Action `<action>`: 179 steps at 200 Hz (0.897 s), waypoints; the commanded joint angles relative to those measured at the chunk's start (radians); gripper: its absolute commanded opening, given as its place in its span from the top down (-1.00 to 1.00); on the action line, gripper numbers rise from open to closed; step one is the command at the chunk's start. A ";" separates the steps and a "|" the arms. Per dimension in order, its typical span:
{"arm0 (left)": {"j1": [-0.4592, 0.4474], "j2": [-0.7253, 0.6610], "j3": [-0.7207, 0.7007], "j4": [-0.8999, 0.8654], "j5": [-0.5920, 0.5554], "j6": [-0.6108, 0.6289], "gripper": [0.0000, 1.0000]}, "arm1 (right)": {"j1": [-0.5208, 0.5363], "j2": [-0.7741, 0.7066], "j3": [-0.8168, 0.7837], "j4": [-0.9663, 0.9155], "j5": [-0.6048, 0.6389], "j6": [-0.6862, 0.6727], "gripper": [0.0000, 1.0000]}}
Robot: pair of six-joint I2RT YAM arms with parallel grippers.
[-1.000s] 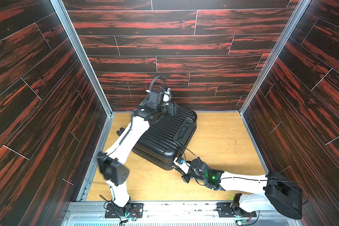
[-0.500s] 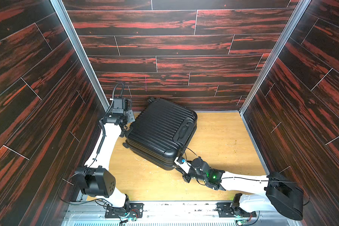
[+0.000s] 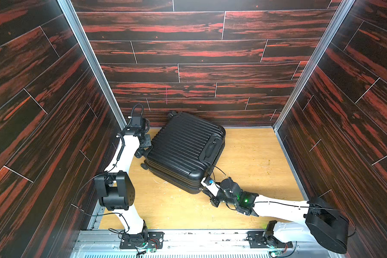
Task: Close the suitcase zippers
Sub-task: Adjust the suitcase at the center of the board.
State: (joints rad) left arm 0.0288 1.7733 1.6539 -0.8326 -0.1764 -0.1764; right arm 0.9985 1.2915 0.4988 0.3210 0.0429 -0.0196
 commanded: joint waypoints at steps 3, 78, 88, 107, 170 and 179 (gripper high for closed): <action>0.000 0.022 0.025 -0.195 0.041 0.046 0.56 | -0.034 -0.039 -0.005 0.015 0.029 0.004 1.00; 0.000 -0.192 -0.205 -0.224 0.293 0.053 0.58 | -0.222 -0.084 -0.005 -0.054 -0.005 -0.021 1.00; 0.000 -0.221 -0.232 -0.230 0.337 0.045 0.59 | -0.249 -0.083 -0.003 -0.060 -0.011 -0.029 1.00; -0.003 -0.291 -0.292 -0.236 0.405 0.026 0.61 | -0.305 -0.078 0.001 -0.064 -0.032 -0.041 1.00; -0.008 -0.545 -0.360 -0.205 0.261 -0.030 0.34 | -0.411 0.005 0.056 -0.043 -0.080 -0.075 1.00; -0.009 -0.589 -0.365 -0.157 0.224 -0.024 0.26 | -0.415 0.015 0.067 -0.043 -0.085 -0.075 1.00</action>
State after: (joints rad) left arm 0.0212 1.2980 1.2896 -0.9894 0.1368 -0.1925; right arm 0.6006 1.2655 0.5137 0.2436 -0.0147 -0.0765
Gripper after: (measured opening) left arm 0.329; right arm 0.047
